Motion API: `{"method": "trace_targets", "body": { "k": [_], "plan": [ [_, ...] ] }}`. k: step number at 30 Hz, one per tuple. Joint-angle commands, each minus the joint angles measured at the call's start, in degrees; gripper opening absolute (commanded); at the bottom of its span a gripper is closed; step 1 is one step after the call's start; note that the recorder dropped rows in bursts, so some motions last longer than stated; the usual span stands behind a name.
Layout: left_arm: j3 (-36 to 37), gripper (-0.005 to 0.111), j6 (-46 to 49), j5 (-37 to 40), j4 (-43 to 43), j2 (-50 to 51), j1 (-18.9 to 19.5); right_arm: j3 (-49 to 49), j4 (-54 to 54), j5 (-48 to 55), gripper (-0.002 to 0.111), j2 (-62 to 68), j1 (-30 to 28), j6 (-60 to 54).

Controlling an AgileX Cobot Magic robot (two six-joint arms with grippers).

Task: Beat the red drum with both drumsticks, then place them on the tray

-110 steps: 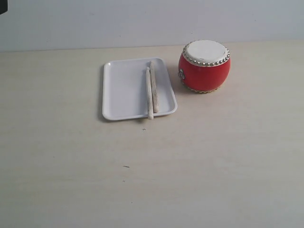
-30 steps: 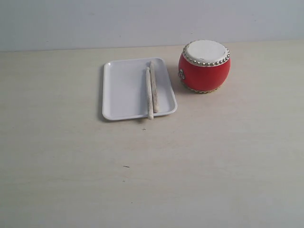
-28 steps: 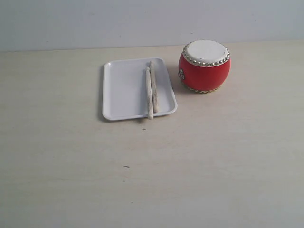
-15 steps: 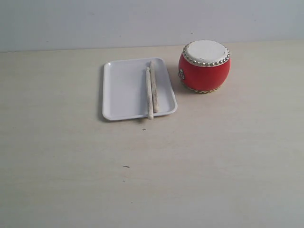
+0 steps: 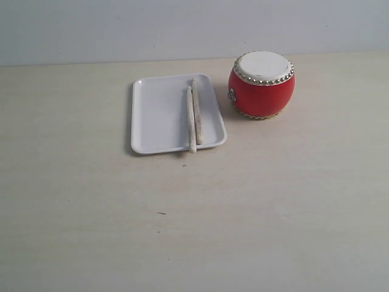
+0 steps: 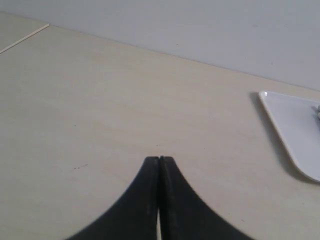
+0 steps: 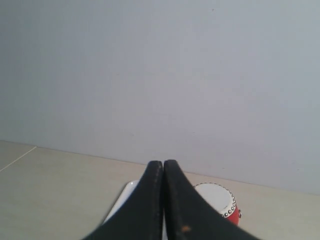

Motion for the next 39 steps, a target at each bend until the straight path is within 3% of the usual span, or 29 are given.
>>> {"method": "trace_targets", "body": {
  "k": [1, 10, 14, 20, 23, 25, 29, 34, 39],
  "plan": [
    [0.1, 0.0, 0.3, 0.1, -0.1, -0.4, 0.2, 0.2, -0.1, -0.1, 0.0, -0.2, -0.2, 0.1],
    [0.1, 0.0, 0.3, 0.1, -0.1, -0.4, 0.2, 0.8, -2.1, 2.2, 0.0, -0.8, -0.4, -1.8],
    [0.1, 0.0, 0.3, 0.1, -0.1, -0.4, 0.2, 6.1, -4.3, -1.0, 0.0, -1.8, -6.0, -4.5],
    [0.1, 0.0, 0.3, 0.1, -0.1, -0.4, 0.2, 23.7, -5.2, -20.1, 0.0, -3.2, -17.8, -4.8],
    [0.1, 0.0, 0.3, 0.0, -0.1, -0.4, 0.2, 39.7, -5.1, -36.0, 0.0, -4.3, -25.0, -4.8],
    [0.1, 0.0, 0.3, 0.0, 0.0, -0.4, 0.2, 46.1, -5.1, -41.4, 0.0, -5.2, -27.7, -4.8],
    [0.1, 0.0, 0.3, -0.1, 0.0, -0.4, 0.2, 51.1, -3.9, -41.7, 0.0, -10.7, -28.0, -3.3],
    [0.1, 0.0, 0.3, -0.1, 0.0, -0.4, 0.2, 53.0, -8.6, -28.8, 0.0, -21.1, -28.0, -6.6],
    [0.1, 0.0, 0.3, -0.1, 0.0, -0.4, 0.2, 62.3, -8.5, -30.5, 0.0, -26.1, -28.0, -6.0]
  ]
}}
